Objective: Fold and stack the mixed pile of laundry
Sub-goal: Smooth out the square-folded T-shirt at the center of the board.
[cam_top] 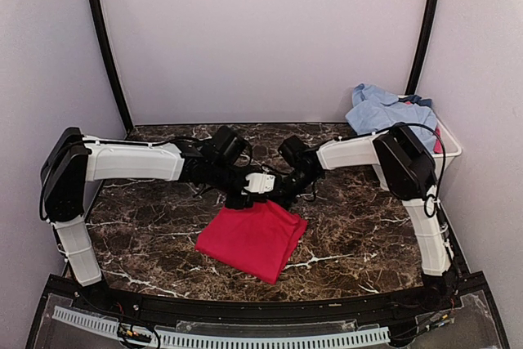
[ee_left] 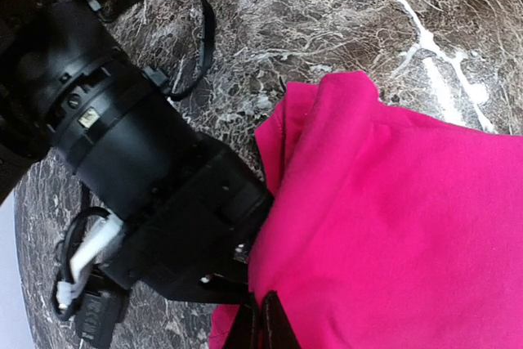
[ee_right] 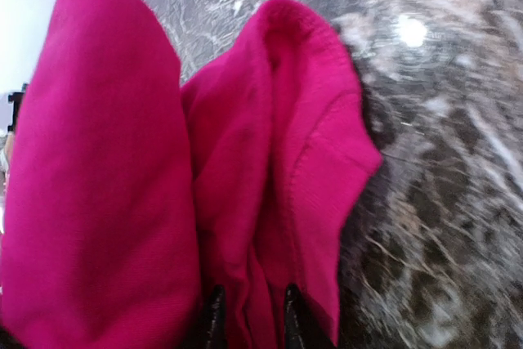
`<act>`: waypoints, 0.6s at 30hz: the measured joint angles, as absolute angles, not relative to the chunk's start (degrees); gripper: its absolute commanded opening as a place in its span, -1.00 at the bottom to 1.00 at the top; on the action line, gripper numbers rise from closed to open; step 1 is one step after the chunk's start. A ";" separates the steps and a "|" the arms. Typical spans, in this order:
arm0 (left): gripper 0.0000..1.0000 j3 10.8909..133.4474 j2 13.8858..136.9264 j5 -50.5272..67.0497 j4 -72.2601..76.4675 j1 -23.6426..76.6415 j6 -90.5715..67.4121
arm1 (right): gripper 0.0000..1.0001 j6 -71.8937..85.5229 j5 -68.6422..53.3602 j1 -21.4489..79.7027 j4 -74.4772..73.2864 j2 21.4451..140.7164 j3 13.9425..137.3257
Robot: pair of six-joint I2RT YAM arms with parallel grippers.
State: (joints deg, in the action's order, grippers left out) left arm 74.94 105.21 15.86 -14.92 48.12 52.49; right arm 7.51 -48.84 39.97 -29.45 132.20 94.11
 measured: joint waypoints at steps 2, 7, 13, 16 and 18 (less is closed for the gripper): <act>-0.96 74.26 105.21 16.25 -14.41 48.56 52.47 | -0.34 7.51 -47.59 39.44 -29.76 130.87 93.60; -0.45 73.36 105.21 16.51 -12.53 49.15 52.29 | 0.02 7.73 -45.01 37.17 -30.17 125.23 91.37; 0.52 73.34 104.99 13.06 -9.39 48.69 46.26 | 0.22 8.99 -43.44 34.00 -29.28 113.67 83.33; 0.54 72.34 102.98 12.88 -8.12 46.87 40.34 | 0.25 9.78 -43.92 33.01 -27.77 108.38 77.84; 0.52 70.30 99.79 13.28 -6.52 44.64 35.09 | 0.24 10.24 -44.49 32.99 -26.68 106.63 74.78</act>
